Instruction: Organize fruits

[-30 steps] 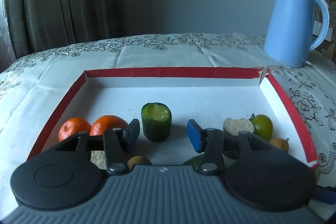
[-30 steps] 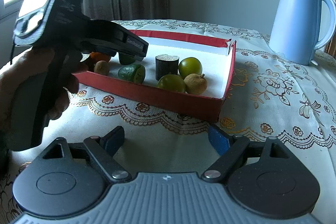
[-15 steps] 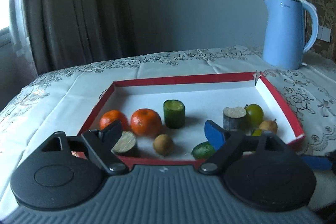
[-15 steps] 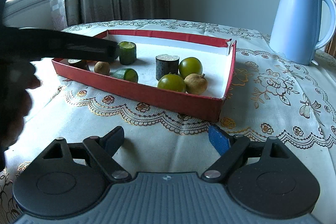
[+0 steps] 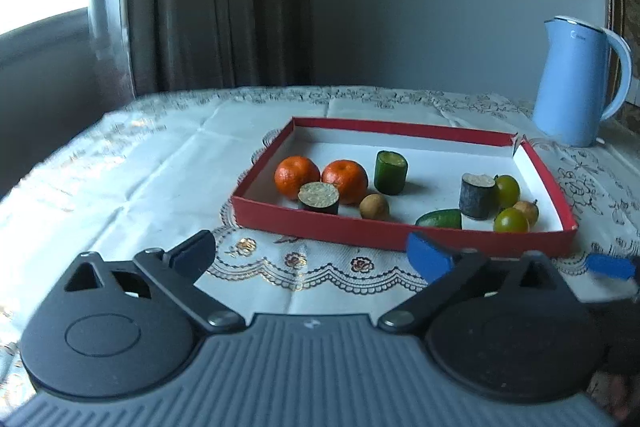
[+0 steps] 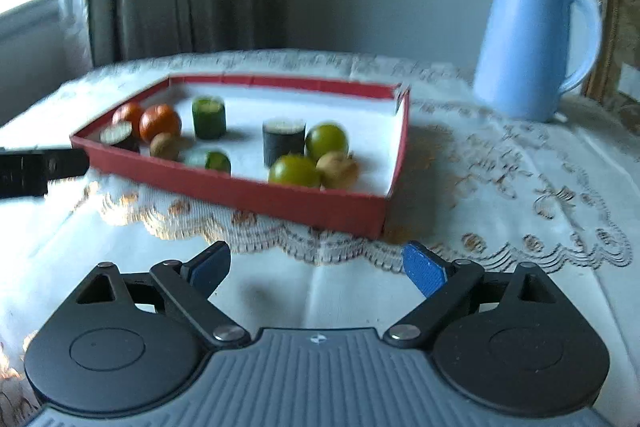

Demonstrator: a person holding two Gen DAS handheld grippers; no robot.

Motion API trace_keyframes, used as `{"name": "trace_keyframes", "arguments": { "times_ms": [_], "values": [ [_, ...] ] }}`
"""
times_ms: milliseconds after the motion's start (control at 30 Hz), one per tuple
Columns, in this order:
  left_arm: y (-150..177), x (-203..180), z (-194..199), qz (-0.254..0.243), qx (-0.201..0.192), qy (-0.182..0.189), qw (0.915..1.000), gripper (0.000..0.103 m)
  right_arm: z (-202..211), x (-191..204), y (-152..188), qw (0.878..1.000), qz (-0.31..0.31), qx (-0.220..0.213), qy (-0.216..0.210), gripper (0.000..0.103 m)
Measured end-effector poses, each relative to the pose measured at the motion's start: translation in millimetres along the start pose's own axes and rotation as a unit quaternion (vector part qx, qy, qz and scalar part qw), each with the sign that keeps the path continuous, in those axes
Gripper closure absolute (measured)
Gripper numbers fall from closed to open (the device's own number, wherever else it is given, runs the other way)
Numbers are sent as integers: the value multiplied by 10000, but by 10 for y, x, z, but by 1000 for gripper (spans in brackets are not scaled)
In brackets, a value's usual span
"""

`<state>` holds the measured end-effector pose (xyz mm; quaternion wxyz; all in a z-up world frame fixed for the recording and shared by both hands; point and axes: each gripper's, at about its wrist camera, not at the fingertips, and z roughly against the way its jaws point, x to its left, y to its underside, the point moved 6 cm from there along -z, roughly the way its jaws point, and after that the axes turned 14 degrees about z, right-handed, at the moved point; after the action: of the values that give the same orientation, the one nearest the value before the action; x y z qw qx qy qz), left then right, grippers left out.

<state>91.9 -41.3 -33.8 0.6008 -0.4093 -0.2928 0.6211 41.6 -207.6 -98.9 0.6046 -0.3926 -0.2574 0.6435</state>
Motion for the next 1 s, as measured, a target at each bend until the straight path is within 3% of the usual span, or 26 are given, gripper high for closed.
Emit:
{"name": "trace_keyframes", "arguments": {
  "times_ms": [100, 333, 1000],
  "values": [
    [18, -45, 70, -198, -120, -118, 9997, 0, 109, 10, -72, 9995, -85, -169, 266, 9],
    [46, -23, 76, -58, 42, 1, 10000, 0, 191, 14, -183, 9966, -156, -286, 759, 9],
    [29, 8, 128, 71, 91, -83, 9999, 0, 116, 81, -178, 9968, -282, -141, 734, 9]
  ]
}}
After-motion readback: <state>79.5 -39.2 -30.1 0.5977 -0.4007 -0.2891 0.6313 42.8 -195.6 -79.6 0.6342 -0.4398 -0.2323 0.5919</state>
